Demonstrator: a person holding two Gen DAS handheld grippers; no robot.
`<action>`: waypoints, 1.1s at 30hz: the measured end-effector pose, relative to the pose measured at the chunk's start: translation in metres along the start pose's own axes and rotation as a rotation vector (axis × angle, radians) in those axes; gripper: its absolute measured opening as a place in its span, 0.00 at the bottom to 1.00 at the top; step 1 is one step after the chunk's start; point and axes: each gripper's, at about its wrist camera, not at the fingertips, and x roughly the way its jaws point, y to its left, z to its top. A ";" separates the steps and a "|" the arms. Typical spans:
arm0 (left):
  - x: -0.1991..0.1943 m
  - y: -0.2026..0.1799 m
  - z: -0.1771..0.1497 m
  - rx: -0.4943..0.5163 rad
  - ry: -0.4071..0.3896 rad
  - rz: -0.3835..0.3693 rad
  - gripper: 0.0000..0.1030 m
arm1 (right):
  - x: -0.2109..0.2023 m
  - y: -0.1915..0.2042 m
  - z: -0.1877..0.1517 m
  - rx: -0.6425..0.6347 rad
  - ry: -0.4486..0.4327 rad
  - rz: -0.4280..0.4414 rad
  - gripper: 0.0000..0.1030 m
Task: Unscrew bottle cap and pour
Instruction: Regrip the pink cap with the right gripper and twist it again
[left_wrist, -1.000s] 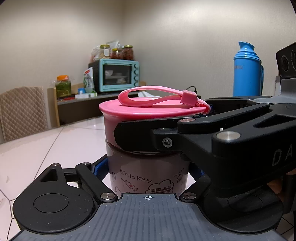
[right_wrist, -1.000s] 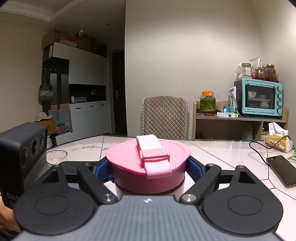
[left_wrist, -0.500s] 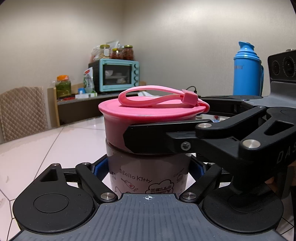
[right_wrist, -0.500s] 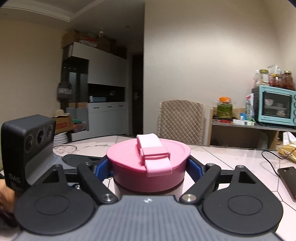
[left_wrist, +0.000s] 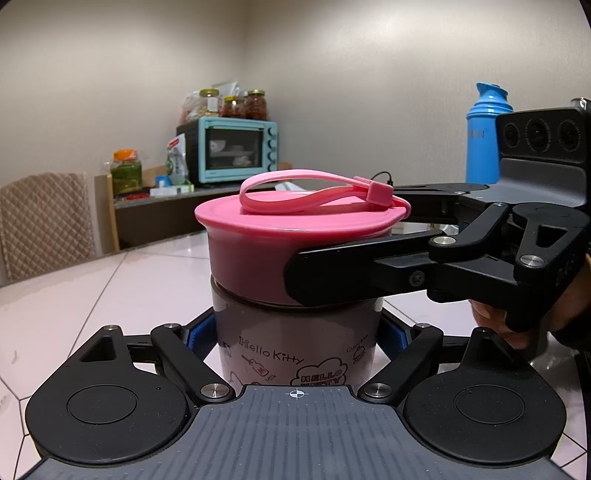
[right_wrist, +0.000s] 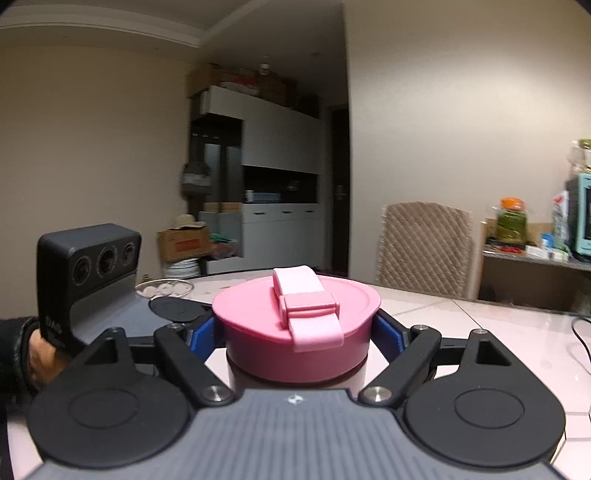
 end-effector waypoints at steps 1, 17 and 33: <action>0.000 0.000 0.000 0.001 0.000 0.000 0.87 | 0.000 -0.002 0.000 -0.003 -0.002 0.017 0.83; 0.000 0.000 -0.001 -0.001 0.000 -0.001 0.87 | -0.008 -0.002 0.008 -0.008 0.028 0.023 0.97; -0.001 -0.001 -0.002 0.000 0.000 0.000 0.87 | -0.004 0.056 0.009 0.081 0.019 -0.334 0.97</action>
